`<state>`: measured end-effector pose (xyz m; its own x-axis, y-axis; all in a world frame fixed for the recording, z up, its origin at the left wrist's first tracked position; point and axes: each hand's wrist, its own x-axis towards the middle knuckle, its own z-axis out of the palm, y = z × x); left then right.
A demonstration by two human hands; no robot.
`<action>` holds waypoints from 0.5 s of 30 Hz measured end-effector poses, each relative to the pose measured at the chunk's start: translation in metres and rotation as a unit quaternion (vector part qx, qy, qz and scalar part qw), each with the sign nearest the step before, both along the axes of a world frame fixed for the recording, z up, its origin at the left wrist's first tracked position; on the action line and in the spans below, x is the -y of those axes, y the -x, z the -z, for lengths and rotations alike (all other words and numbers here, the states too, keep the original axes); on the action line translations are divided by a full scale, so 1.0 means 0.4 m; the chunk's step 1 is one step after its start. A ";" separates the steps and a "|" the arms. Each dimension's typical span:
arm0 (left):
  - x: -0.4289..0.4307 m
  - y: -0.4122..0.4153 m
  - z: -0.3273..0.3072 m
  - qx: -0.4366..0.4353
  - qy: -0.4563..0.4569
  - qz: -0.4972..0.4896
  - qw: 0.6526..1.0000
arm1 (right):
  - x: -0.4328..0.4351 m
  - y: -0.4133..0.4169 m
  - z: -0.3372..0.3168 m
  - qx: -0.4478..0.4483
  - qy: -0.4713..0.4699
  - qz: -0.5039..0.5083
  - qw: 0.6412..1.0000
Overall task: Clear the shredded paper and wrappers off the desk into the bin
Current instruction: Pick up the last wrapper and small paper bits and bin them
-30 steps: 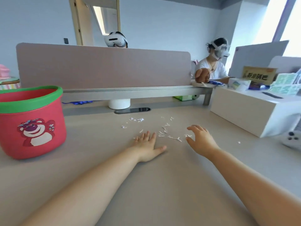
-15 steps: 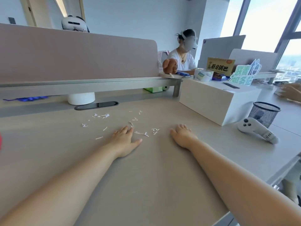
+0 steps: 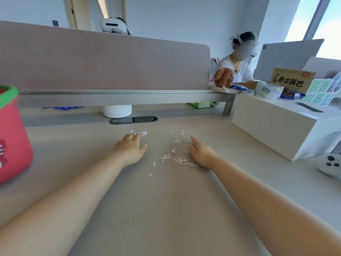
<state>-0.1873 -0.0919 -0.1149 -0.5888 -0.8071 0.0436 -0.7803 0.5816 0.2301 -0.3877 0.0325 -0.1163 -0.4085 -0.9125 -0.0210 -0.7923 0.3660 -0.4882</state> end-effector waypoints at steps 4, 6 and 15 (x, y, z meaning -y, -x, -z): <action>0.125 -0.008 0.001 0.020 -0.028 -0.038 0.999 | 0.113 0.049 0.002 0.017 -0.011 -0.012 1.000; 0.173 0.002 0.000 0.017 -0.039 -0.039 0.998 | 0.172 0.084 0.005 0.026 -0.013 -0.014 0.999; 0.234 0.089 0.027 0.003 -0.062 0.110 0.992 | 0.344 0.117 0.022 0.049 -0.021 -0.140 0.989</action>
